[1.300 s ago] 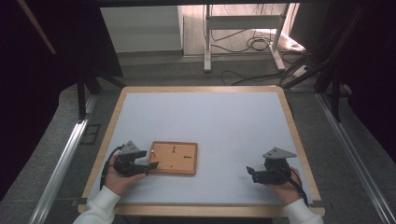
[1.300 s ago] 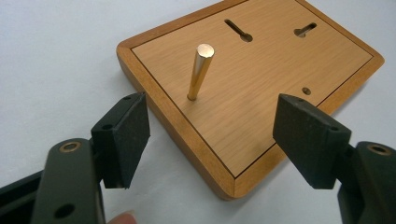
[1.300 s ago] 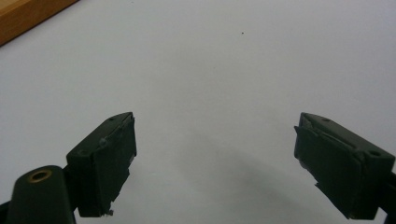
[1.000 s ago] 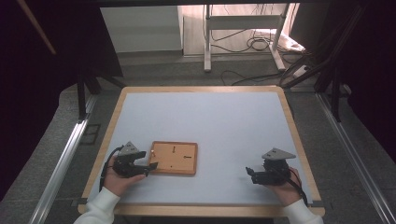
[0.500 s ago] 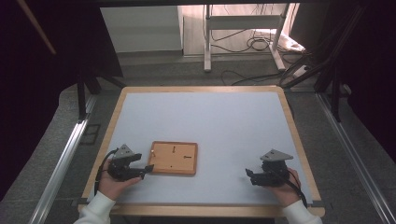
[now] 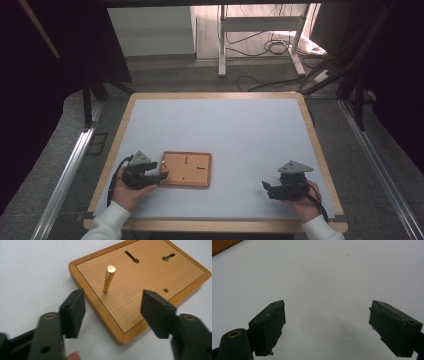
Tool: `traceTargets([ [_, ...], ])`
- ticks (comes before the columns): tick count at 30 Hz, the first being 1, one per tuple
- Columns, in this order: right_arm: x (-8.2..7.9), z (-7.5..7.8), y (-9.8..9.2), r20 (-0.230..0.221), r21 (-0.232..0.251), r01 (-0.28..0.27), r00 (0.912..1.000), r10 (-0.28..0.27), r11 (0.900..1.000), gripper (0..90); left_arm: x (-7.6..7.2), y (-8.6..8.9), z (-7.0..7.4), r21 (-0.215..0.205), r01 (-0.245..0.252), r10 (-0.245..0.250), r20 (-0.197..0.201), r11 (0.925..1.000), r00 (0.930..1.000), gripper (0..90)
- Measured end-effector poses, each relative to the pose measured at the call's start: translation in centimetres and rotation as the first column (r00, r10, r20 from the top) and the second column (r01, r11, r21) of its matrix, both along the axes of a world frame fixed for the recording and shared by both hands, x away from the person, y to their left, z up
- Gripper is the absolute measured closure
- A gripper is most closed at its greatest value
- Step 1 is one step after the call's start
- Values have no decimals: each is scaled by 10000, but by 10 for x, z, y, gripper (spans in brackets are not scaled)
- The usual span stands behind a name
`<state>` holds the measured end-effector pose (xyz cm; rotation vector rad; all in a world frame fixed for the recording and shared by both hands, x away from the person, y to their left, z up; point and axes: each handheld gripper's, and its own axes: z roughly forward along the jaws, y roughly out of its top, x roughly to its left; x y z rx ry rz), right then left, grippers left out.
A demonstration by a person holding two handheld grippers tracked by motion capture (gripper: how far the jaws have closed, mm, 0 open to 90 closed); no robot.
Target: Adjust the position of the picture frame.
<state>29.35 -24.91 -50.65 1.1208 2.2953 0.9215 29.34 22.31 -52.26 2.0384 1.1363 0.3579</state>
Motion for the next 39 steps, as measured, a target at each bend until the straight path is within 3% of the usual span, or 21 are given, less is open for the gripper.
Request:
traceTargets([
  [1, 0, 0, 0, 0, -20, -3, 10000, 3, 10000, 137, 1, 0, 0, -12, -16, 16, 6, 10000, 10000, 486],
  [4, 0, 0, 0, -28, -23, 28, 10000, -28, 10000, 138, 5, 0, 1, -62, -149, 149, 145, 9999, 9998, 534],
  [7, 0, -1, 0, -46, -38, 36, 10000, -36, 10000, 139, 12, -2, -3, -82, -6, 6, -48, 10000, 10000, 585],
  [12, 0, -1, 0, -55, -29, 75, 10000, -75, 10000, 139, 16, -5, -4, -164, 13, -14, -39, 9999, 10000, 643],
  [19, 0, -2, -1, -62, -46, 103, 9999, -103, 9999, 142, 21, -10, -5, -16, 9, -9, 115, 10000, 9999, 808],
  [24, 1, -2, -2, -115, -62, 116, 9999, -116, 9999, 143, 21, -10, -4, 200, 119, -124, 285, 9997, 9995, 836],
  [29, 2, -2, -2, -90, -80, 119, 9999, -119, 9999, 144, 22, -8, -4, -90, 105, -102, 319, 9999, 9994, 841],
  [39, 2, -3, -3, -108, -14, 159, 9998, -159, 9999, 146, 22, -8, 0, -216, 119, -107, 516, 9997, 9986, 845],
])
